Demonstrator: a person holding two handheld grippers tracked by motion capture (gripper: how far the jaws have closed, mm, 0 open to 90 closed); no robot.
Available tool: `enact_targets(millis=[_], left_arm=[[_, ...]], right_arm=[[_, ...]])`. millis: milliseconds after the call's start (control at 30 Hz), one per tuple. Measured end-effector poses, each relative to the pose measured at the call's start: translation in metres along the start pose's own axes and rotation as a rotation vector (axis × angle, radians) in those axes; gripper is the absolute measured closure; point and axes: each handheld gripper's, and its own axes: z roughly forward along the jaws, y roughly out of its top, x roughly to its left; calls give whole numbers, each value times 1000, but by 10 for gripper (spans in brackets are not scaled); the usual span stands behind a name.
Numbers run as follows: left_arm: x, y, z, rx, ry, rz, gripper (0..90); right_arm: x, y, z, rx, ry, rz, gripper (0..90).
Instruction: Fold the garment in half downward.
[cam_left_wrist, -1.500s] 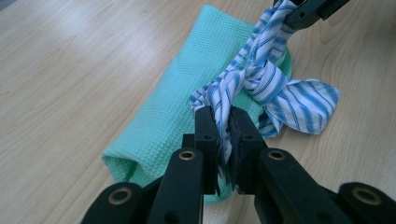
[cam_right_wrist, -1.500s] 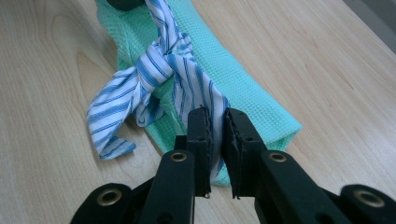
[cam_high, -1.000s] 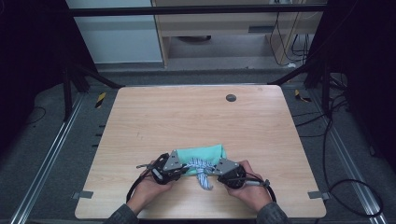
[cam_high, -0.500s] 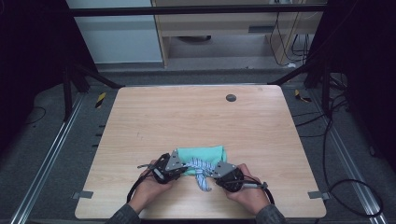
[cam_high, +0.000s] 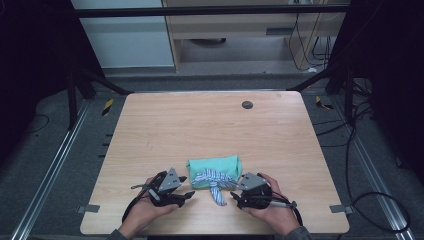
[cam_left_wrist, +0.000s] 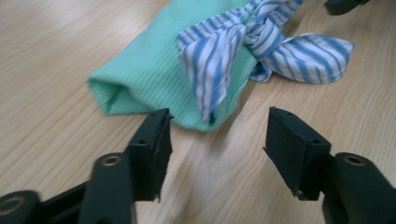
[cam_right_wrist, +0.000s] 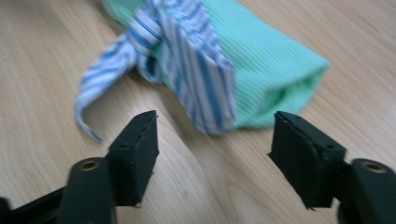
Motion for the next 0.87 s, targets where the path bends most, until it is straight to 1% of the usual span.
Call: enact_targets(millis=[67, 133, 167, 200, 233, 267, 300, 333, 367, 400, 467, 500, 533, 567, 600, 667, 700, 767, 800, 867], left_arm=[[4, -3, -4, -1, 9, -14, 321], [9, -7, -6, 13, 30, -32, 277], [12, -8, -7, 15, 52, -41, 249], [17, -11, -7, 16, 80, -59, 230], [21, -13, -7, 17, 96, -83, 205], [25, -15, -6, 23, 109, -96, 186], [29, -18, -6, 38, 137, -113, 165], [35, -21, -6, 46, 163, -136, 146], [42, -25, -5, 53, 184, -171, 132], [46, -28, -5, 56, 195, -194, 113], [55, -35, -4, 65, 224, -248, 88], [58, -38, -4, 68, 233, -269, 81], [61, -41, -3, 72, 241, -281, 77], [63, -44, -2, 74, 244, -294, 74], [66, -45, -3, 80, 241, -322, 58], [69, -46, -4, 85, 264, -342, 55], [70, -46, -3, 86, 265, -351, 46], [71, -46, -3, 87, 261, -348, 38], [71, -46, -2, 91, 257, -345, 31], [72, -45, -1, 93, 266, -344, 21]], right_arm=[[-4, -6, -3, 10, -19, 30, 216], [-8, -10, -5, 21, -42, 53, 193], [-12, -13, -6, 25, -49, 67, 174], [-15, -15, -6, 30, -59, 88, 166], [-21, -19, -7, 35, -78, 112, 160], [-26, -22, -6, 40, -86, 143, 150], [-30, -24, -6, 44, -92, 165, 136], [-37, -27, -4, 52, -104, 200, 122], [-42, -30, -2, 64, -122, 243, 116], [-50, -35, -1, 69, -143, 278, 108], [-60, -40, 3, 83, -169, 353, 89], [-66, -43, 5, 87, -171, 404, 61], [-71, -45, 7, 85, -172, 452, 55], [-75, -48, 9, 70, -171, 475, 52], [-77, -49, 9, 55, -184, 493, 46], [-80, -49, 12, 61, -218, 506, 26], [-81, -47, 15, 72, -248, 536, 18], [-81, -46, 16, 74, -252, 544, 1], [-80, -45, 17, 78, -263, 547, 1], [-80, -45, 17, 79, -269, 550, 1]])
